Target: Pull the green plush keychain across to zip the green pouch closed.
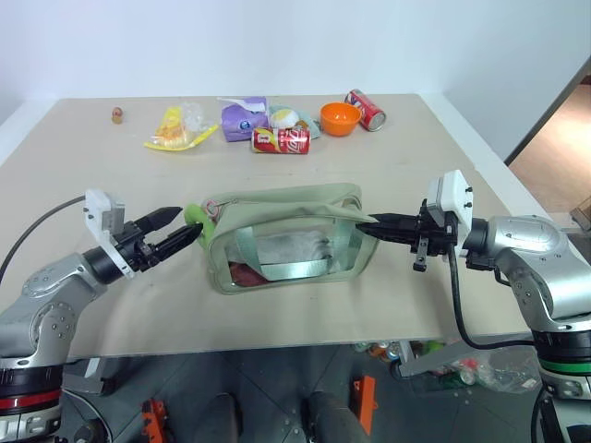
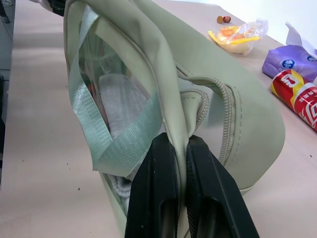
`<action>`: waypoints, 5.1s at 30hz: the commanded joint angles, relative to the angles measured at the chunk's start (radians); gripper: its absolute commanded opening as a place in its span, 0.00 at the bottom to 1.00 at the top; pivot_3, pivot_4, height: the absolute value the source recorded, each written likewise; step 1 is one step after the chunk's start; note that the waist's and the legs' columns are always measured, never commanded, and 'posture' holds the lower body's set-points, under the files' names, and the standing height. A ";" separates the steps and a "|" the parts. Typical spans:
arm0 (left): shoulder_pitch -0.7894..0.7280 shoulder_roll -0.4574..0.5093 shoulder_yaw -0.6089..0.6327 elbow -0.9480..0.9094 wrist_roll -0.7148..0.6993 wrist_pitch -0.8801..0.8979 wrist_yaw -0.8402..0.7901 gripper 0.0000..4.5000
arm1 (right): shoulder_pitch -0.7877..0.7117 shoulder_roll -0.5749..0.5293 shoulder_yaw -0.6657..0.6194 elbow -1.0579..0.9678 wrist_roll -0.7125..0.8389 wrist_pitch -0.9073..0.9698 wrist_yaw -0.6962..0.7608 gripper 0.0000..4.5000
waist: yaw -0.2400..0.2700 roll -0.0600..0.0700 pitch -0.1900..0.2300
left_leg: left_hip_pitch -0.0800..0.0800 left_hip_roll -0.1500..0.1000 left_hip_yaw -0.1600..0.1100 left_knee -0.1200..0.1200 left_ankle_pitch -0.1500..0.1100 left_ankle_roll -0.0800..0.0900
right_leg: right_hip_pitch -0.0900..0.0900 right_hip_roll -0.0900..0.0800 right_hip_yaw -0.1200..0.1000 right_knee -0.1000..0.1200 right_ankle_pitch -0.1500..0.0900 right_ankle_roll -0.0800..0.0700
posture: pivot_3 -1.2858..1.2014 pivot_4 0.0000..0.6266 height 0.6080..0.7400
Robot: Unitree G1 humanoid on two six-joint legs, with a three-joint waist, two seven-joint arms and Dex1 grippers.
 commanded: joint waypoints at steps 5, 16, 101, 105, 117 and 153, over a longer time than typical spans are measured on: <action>-0.048 -0.007 0.003 0.031 0.020 -0.032 -0.046 0.23 | 0.005 -0.009 -0.017 -0.050 0.008 0.006 -0.003 0.00 | 0.000 0.000 0.000 | 0.000 0.000 0.000 0.000 0.000 0.000 | 0.000 0.000 0.000 0.000 0.000 0.000 | 0.52 0.24 1.00; -0.195 0.065 0.036 -0.088 -0.015 0.007 -0.054 0.01 | 0.013 -0.031 -0.026 -0.043 0.006 0.005 0.005 0.00 | 0.001 0.000 0.000 | -0.001 0.000 0.000 0.001 0.000 0.000 | 0.000 0.000 0.000 0.000 0.000 0.001 | 0.52 0.24 1.00; 0.131 0.012 -0.029 -0.482 0.036 0.125 0.142 0.01 | -0.047 0.008 0.000 0.038 -0.004 0.000 0.072 0.00 | -0.003 -0.002 0.000 | 0.004 0.001 0.001 0.001 0.001 -0.001 | 0.001 0.004 0.007 0.001 0.003 0.000 | 0.52 0.24 1.00; 0.131 0.013 -0.039 -0.479 0.033 0.121 0.132 0.00 | -0.040 -0.038 -0.018 0.012 0.014 0.037 0.091 0.25 | 0.001 -0.002 0.000 | 0.004 0.001 0.001 0.001 0.001 -0.001 | 0.002 0.004 0.006 0.001 0.003 0.000 | 0.52 0.24 1.00; 0.145 0.016 -0.076 -0.478 0.044 0.112 0.115 0.00 | -0.491 0.118 0.059 0.038 0.101 0.239 -0.036 1.00 | 0.000 -0.002 0.000 | 0.004 -0.001 0.001 0.001 0.001 -0.001 | 0.001 0.002 0.006 0.000 0.001 -0.002 | 0.52 0.24 1.00; 0.116 -0.005 -0.132 -0.459 0.089 0.089 0.189 0.00 | -0.494 0.342 0.215 0.139 -0.009 0.234 0.016 0.01 | 0.011 -0.002 0.000 | -0.002 -0.004 -0.001 0.001 0.001 -0.001 | 0.000 -0.003 0.003 -0.001 0.004 0.002 | 0.52 0.24 1.00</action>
